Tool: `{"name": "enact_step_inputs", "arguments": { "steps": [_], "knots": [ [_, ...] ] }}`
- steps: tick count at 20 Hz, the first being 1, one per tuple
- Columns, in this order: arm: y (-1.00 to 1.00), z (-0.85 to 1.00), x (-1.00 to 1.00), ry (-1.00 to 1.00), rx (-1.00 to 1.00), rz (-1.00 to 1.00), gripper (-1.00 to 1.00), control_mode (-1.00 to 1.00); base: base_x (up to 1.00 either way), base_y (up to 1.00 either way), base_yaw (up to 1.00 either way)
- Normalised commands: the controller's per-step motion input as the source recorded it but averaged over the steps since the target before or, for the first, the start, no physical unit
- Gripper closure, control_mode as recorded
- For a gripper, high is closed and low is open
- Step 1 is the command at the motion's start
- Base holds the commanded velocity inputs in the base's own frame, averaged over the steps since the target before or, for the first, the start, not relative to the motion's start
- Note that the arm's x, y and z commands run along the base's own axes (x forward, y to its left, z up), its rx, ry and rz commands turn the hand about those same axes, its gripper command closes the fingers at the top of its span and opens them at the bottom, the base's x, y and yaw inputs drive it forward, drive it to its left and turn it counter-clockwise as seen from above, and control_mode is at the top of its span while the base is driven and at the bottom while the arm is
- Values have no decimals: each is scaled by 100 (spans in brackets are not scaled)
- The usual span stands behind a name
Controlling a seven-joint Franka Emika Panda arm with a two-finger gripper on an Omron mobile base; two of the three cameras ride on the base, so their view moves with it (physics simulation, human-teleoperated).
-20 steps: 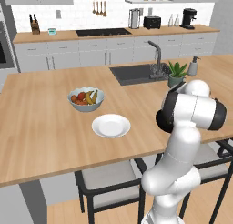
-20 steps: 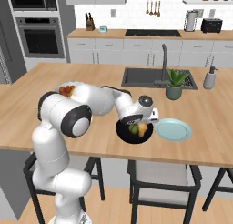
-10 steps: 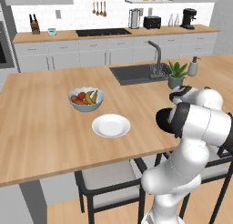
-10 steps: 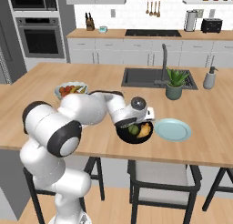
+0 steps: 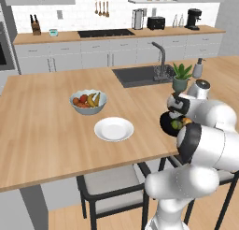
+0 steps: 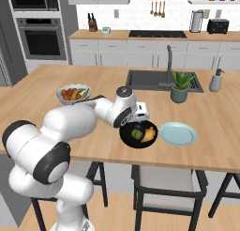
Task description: Pick the chicken drumstick and lime from their plates and place them in the bowl. Then put the bowl in the fridge.
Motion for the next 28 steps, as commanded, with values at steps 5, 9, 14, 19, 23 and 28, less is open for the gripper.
{"name": "enact_step_inputs", "arguments": {
  "steps": [5,9,14,19,23,28],
  "knots": [
    [3,11,-46,8,1,-30,-100,-100,0,0,0],
    [0,0,-68,0,19,-61,-100,-100,0,0,0],
    [0,0,-49,-4,28,-63,-100,-100,0,0,0],
    [0,0,-27,-17,25,-56,-100,-100,0,0,0],
    [0,0,-2,-15,21,-56,-100,-100,0,0,0],
    [-10,0,-7,-13,26,-50,-100,-100,0,0,0]
  ]
}}
